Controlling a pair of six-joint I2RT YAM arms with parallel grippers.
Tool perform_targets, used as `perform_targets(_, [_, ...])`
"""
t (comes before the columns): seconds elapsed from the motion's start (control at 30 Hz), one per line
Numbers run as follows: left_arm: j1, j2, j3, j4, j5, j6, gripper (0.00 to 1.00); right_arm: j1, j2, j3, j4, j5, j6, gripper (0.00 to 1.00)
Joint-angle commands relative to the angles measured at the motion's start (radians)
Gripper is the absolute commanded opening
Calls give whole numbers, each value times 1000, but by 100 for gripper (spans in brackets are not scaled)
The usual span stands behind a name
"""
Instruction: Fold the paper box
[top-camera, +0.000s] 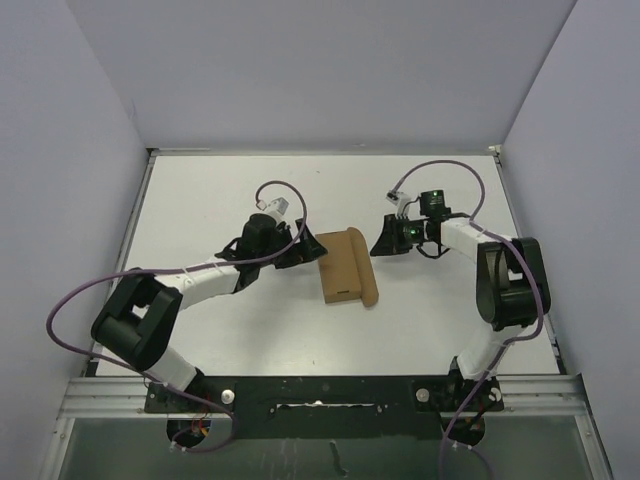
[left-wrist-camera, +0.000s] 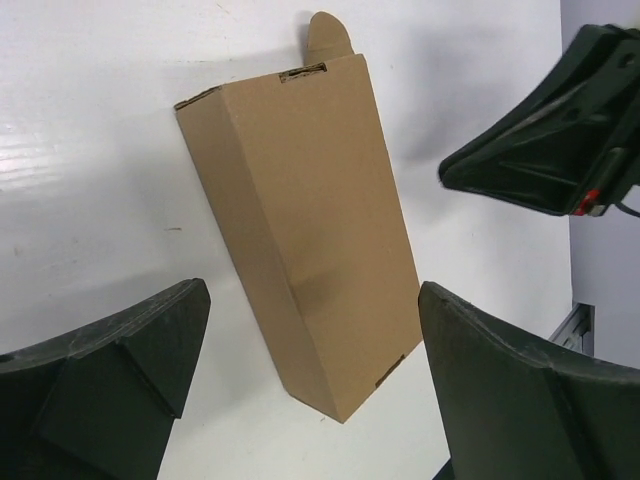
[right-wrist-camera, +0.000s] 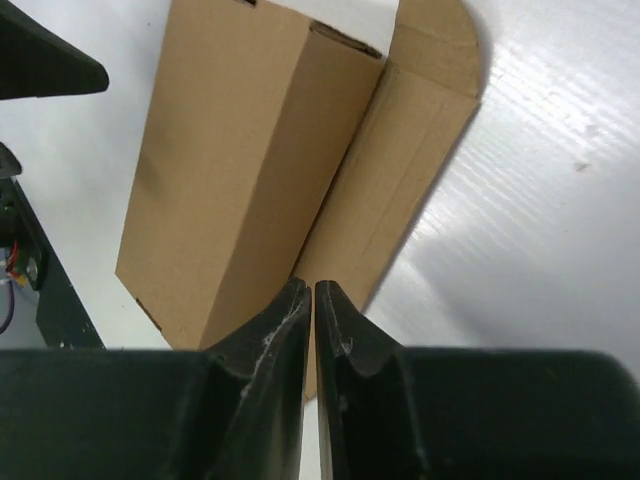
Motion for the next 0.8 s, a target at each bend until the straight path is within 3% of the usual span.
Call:
perform_targets(0.0, [6, 84, 86, -5, 57, 34, 84, 26, 96, 47, -2, -75, 1, 9])
perform_targets(0.17, [8, 181, 173, -80, 108, 64, 77, 93, 147, 78, -10, -105, -6, 7])
perform_targets(0.4, [19, 265, 225, -131, 173, 95, 52, 191, 195, 103, -15, -111, 6, 7])
perform_targets(0.77, [60, 211, 234, -192, 167, 158, 54, 190, 184, 121, -71, -73, -70, 12])
